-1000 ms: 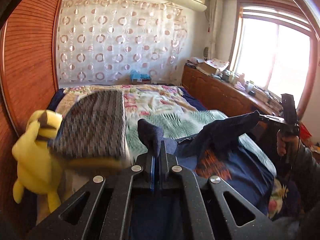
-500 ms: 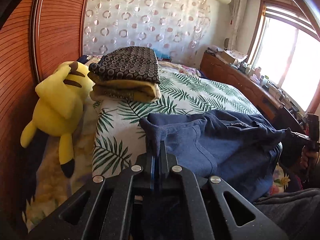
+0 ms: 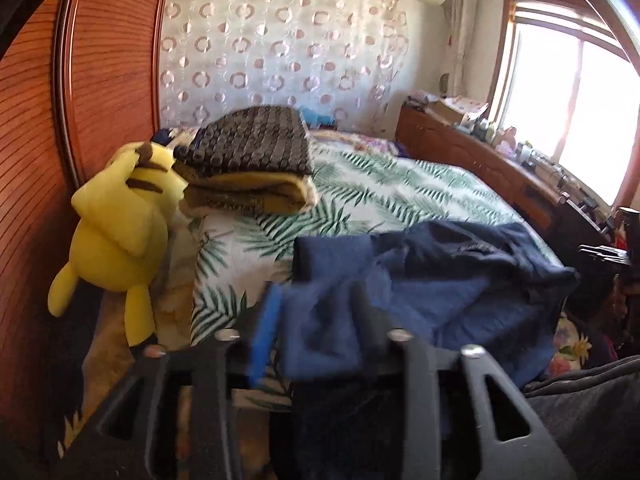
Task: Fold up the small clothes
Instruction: 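Open the right tool while the left tool regrasps the shirt edge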
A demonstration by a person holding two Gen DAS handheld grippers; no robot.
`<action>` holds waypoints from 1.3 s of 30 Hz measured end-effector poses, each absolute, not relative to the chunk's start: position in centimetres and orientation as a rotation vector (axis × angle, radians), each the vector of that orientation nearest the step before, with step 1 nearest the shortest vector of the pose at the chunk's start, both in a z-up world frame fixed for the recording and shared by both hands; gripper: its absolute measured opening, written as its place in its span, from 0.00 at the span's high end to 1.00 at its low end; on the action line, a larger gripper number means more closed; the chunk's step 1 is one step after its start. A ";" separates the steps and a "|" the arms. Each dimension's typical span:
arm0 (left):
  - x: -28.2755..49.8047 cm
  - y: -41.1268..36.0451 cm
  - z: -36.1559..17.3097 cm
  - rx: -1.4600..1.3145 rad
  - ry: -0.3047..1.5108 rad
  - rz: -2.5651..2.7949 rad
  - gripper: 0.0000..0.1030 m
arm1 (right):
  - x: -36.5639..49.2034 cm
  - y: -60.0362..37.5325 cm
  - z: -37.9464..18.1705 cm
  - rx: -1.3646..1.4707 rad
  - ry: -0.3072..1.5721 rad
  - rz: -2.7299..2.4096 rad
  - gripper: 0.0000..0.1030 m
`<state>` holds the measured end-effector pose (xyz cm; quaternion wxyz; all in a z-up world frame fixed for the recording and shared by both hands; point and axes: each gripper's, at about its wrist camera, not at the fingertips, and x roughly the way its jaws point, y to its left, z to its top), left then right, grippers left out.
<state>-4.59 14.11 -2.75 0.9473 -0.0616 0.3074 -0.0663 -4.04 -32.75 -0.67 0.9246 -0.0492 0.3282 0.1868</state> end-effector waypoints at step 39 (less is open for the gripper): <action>10.0 11.8 -9.1 -0.103 0.943 -0.248 0.86 | 10.4 -26.3 -5.9 -0.128 0.775 0.394 0.59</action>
